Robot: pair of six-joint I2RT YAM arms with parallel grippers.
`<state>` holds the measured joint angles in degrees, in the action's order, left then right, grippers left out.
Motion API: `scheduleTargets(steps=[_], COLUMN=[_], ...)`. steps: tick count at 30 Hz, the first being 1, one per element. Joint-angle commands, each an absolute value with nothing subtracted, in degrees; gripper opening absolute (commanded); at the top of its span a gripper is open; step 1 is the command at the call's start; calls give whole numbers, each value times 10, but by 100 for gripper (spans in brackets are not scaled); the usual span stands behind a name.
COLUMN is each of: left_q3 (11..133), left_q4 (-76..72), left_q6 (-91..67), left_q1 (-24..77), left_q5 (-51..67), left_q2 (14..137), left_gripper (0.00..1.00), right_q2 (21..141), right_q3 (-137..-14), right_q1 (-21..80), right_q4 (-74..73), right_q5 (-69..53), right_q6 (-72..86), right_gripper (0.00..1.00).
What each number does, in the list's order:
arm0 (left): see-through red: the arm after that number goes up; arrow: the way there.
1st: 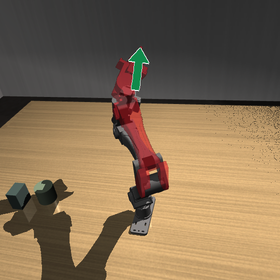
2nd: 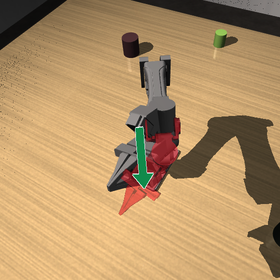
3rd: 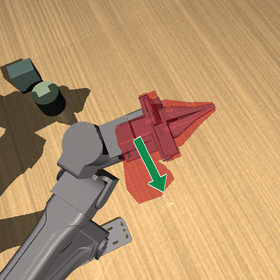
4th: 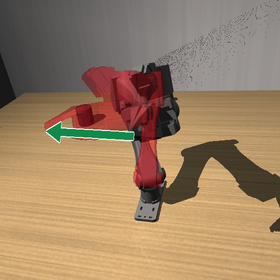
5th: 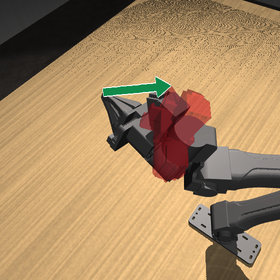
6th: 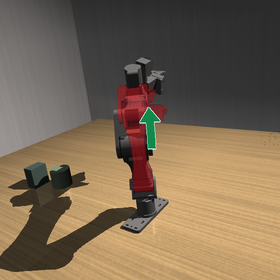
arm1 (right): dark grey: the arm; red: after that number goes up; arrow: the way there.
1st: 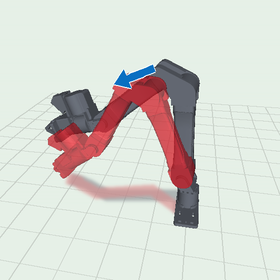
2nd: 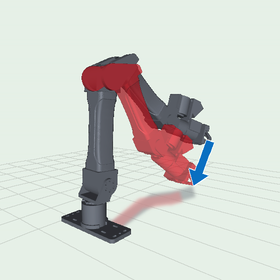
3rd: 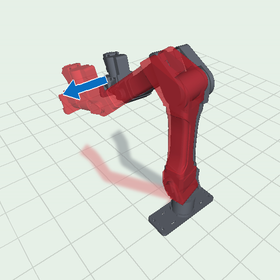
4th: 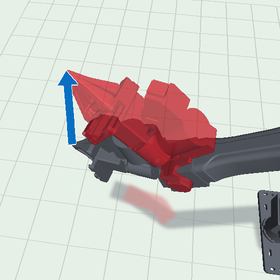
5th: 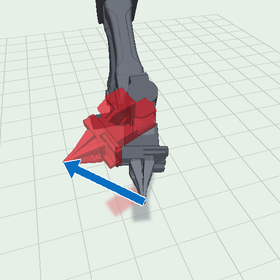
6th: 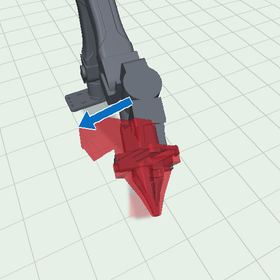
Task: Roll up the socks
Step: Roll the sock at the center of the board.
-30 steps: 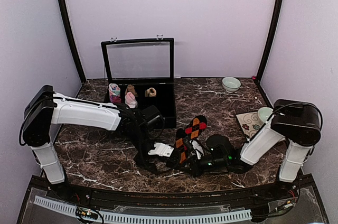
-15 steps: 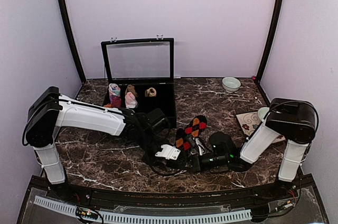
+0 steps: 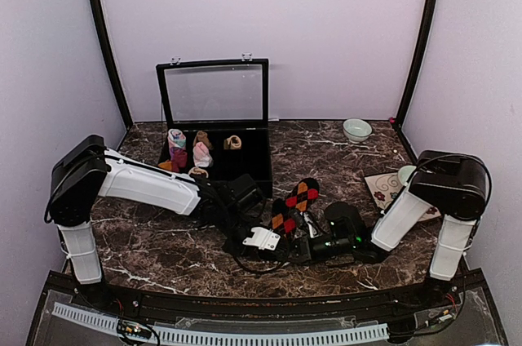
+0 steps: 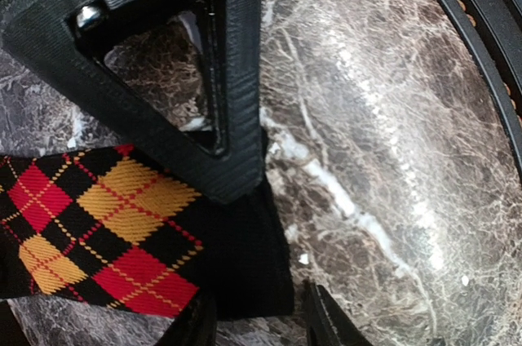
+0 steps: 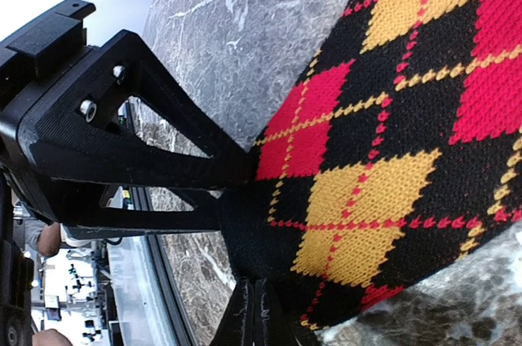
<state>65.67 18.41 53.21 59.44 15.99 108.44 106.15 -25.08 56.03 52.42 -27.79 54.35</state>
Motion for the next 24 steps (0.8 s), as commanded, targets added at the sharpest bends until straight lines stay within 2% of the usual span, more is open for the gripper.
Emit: scheduleTargets(steps=[1, 2, 4, 8, 11, 14, 18, 19, 22, 24], left_q3=[642, 642, 642, 648, 650, 653, 670, 676, 699, 719], left_q4=[166, 167, 168, 181, 191, 206, 249, 262, 307, 339], left_q6=[536, 538, 540, 540, 537, 537, 532, 531, 524, 520], left_q1=[598, 598, 598, 598, 598, 598, 593, 590, 578, 570], left_q5=[132, 132, 133, 129, 130, 133, 155, 166, 199, 228], left_q2=[1097, 1098, 1099, 1107, 1110, 1112, 1120, 1122, 1132, 1141], left_gripper=[37, 37, 29, 0, 0, 0, 0, 0, 0, 0], right_q2=[1075, 1075, 1075, 1067, 1064, 1064, 1025, 1004, 923, 849], right_q3=[-248, -246, -242, -242, -244, -244, -225, -213, -169, -160], right_q1=[554, 553, 550, 548, 548, 548, 548, 548, 555, 566], right_q4=[554, 562, 578, 577, 565, 557, 547, 541, 537, 491], right_q5=[-301, -303, -306, -299, -294, -294, -267, -244, -179, -134], right_q6=[575, 581, 590, 590, 584, 579, 530, 507, 456, 405], right_gripper=[0, 0, 0, 0, 0, 5, 16, 23, 35, 39])
